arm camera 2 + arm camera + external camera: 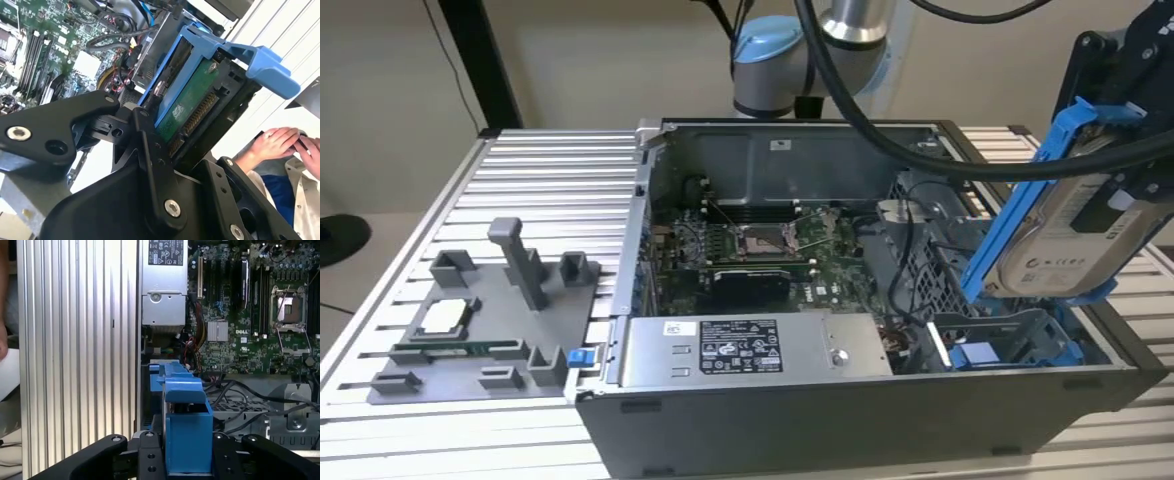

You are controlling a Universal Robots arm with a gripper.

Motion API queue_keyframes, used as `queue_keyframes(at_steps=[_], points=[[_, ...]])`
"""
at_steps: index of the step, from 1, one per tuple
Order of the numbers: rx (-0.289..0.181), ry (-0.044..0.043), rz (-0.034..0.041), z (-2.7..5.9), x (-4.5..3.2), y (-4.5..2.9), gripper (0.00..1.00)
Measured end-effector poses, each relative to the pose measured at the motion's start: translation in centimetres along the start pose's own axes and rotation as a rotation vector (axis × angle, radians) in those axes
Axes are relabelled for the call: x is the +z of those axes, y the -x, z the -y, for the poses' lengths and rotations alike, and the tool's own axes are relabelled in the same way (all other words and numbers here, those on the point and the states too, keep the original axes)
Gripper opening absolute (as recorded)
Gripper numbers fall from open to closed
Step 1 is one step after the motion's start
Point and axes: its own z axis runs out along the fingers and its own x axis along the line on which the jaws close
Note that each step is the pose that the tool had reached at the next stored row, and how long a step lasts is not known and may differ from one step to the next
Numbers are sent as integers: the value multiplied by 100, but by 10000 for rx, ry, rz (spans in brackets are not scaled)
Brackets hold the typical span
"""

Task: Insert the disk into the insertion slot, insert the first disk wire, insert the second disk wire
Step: 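Insert the disk into the insertion slot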

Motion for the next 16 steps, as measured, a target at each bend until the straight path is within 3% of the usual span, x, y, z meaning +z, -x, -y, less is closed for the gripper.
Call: queue_keyframes(at_steps=[11,16], points=[[0,0,1,7,170,0,0],[0,0,0,8,181,0,0]])
